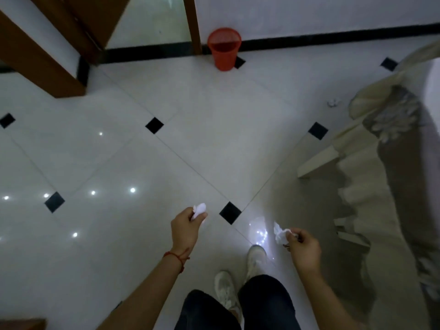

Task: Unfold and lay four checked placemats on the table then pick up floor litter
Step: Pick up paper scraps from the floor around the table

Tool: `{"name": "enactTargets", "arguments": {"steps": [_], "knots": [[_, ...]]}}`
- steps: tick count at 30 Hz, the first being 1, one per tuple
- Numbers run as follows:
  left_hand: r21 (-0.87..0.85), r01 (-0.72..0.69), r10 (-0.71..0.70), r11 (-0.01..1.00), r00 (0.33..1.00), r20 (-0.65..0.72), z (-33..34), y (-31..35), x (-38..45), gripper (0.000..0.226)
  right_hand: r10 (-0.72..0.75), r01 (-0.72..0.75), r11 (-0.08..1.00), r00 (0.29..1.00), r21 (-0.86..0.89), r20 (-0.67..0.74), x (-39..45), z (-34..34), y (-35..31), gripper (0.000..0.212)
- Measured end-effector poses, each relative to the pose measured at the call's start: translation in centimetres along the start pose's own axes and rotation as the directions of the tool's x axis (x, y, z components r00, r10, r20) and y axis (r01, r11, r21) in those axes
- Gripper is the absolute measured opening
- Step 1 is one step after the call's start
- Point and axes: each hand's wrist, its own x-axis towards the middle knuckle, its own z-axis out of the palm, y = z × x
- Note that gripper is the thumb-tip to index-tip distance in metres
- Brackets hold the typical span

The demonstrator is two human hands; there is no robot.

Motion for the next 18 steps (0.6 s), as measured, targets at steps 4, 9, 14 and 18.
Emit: {"name": "enactTargets", "arguments": {"steps": [4, 9, 14, 18], "knots": [[-0.031, 0.024, -0.024, 0.999, 1.000, 0.015, -1.2, 3.5, 1.4, 0.035, 0.017, -0.017, 1.000, 1.000, 0.015, 0.008, 1.0, 0.2, -4.2, 0.005], [-0.039, 0.084, -0.086, 0.996, 0.995, -0.046, -2.5, 8.5, 5.9, 0.033, -0.030, 0.031, 0.999, 0.997, -0.011, 0.064, 6.5, 0.2, -11.4, 0.020], [-0.112, 0.067, -0.075, 0.991, 0.995, -0.070, -3.2, 16.4, 13.5, 0.030, -0.133, 0.139, 0.989, 0.983, -0.041, 0.127, 14.5, 1.5, -21.0, 0.020], [-0.123, 0.034, -0.048, 0.992, 0.992, -0.116, -4.8, 20.5, 20.0, 0.037, -0.202, 0.209, 0.977, 0.970, -0.039, 0.138, 20.8, 4.5, -29.6, 0.009]]}}
